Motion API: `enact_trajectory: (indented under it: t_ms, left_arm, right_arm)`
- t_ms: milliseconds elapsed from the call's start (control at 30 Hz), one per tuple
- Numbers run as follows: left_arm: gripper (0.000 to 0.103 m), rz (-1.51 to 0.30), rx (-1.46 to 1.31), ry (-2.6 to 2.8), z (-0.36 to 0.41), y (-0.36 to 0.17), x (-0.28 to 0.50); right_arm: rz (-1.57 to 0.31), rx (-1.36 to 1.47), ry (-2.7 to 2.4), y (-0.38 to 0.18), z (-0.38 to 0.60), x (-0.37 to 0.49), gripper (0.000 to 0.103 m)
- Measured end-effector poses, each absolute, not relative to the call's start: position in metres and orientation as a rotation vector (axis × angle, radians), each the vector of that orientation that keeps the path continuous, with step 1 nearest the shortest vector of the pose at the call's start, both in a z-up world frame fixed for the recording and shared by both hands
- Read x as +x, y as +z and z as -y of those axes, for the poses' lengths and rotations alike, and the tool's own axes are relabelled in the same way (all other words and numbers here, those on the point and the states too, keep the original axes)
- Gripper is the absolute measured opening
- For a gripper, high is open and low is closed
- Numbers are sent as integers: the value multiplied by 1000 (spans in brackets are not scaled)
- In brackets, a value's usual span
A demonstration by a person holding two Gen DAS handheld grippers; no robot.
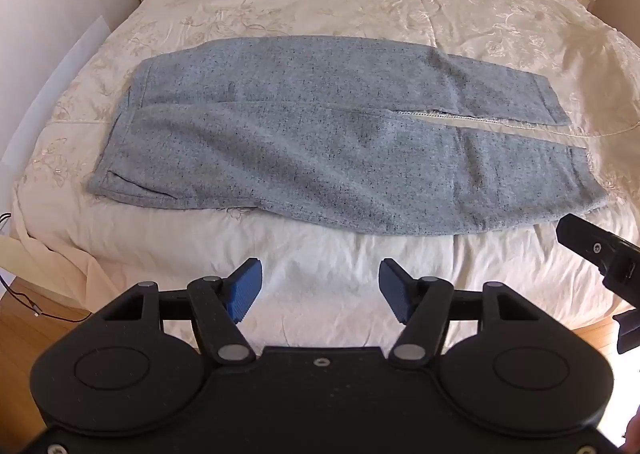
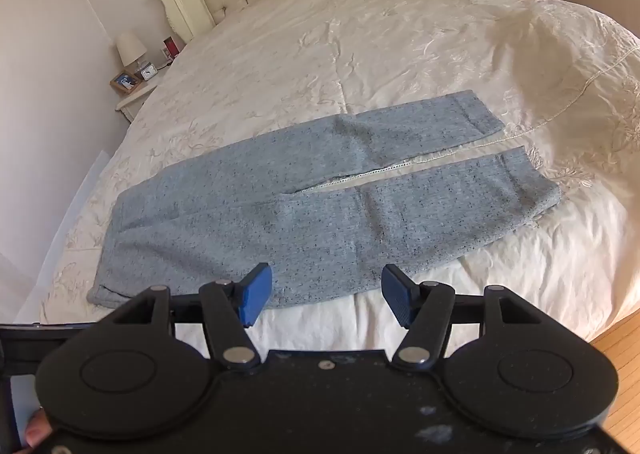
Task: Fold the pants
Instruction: 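Move both open grippers toward the grey pants on the bed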
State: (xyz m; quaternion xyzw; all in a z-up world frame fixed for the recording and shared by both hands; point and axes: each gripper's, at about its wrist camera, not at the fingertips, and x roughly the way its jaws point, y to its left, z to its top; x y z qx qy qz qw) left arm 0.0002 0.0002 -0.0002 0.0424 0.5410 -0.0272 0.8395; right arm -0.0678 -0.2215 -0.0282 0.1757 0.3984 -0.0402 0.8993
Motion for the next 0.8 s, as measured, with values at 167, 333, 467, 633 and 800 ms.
enact_trajectory:
  t_ms: [167,333,467,633,800]
  left_arm:
    - [66,-1146,90,-55,-1,-1,0]
    - [66,-1148,87,-54,-2,-2,-2]
    - [66,-1144,94,-59,-2,-2,1]
    - [66,-1145,92,-59,-5,-5,1]
    - [66,-1148,91,-57,-4,-8,0]
  right_arm:
    - [-826,364,-77,-29,220,-66,64]
    - [-827,366,-75,-29,220,-65,64]
    - [-829,369,-75,-30,219,-64,64]
    - [-833,375,-75,-30,219,-63,64]
    - [-838,379,-73,-31,219,-63,64]
